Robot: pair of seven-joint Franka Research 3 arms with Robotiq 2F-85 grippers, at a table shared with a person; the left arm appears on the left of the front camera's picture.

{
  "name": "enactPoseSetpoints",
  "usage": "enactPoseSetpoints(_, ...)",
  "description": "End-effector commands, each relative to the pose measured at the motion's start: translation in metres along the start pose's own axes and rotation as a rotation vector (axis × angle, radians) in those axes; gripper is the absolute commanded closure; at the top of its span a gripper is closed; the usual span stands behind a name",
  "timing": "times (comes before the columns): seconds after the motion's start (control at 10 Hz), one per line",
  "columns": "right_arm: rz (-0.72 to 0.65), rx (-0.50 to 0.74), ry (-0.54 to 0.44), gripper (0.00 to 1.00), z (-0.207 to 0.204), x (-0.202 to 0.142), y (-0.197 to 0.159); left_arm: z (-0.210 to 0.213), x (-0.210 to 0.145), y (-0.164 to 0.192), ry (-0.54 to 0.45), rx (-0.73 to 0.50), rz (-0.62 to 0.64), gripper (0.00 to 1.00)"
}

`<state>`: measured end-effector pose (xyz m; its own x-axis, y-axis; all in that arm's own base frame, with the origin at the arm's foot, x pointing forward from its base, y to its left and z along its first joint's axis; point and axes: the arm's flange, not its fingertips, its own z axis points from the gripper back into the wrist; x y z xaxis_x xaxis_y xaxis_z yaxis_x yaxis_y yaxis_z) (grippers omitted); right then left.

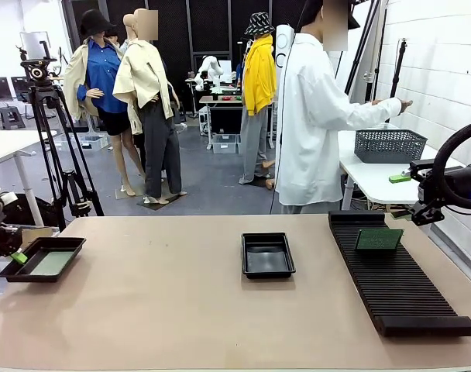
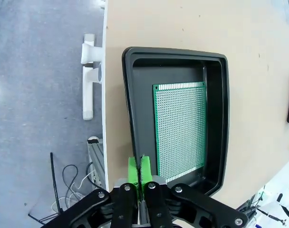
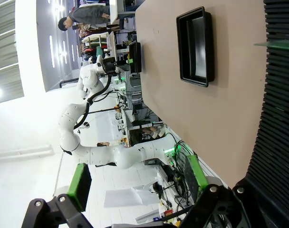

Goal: Inspect and transfer BCBs to ESD trays.
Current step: Pick up the ESD tray and place it on the left side of the table.

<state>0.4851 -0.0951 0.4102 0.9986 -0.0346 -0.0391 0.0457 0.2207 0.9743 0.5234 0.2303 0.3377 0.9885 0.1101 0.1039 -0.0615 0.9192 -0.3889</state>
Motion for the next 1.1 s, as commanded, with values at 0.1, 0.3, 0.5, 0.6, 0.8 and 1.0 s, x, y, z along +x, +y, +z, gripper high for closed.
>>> enactPoseSetpoints(0.1, -0.017, -0.009, -0.008, 0.0, -0.002, -0.001, 0.002, 0.001, 0.006, 0.001, -0.027, -0.049, 0.012, 1.0)
enactPoseSetpoints(0.3, -0.017, -0.009, -0.008, 0.0, -0.002, -0.001, 0.002, -0.001, 0.007, -0.001, -0.037, -0.035, 0.032, 1.0)
enactPoseSetpoints(0.5, -0.017, -0.009, -0.008, 0.0, -0.002, -0.001, 0.002, 0.003, 0.006, -0.005, -0.047, -0.023, 0.039, 0.67)
enactPoseSetpoints(0.6, -0.017, -0.009, -0.008, 0.0, -0.002, -0.001, 0.002, 0.006, 0.005, -0.007, -0.048, -0.022, 0.041, 0.48)
enactPoseSetpoints(0.8, -0.017, -0.009, -0.008, 0.0, -0.002, -0.001, 0.002, 0.013, 0.004, -0.013, -0.015, -0.032, 0.075, 0.08)
enactPoseSetpoints(1.0, -0.017, -0.009, -0.008, 0.0, -0.002, -0.001, 0.002, 0.027, 0.0, -0.019, -0.042, -0.036, 0.099, 0.0)
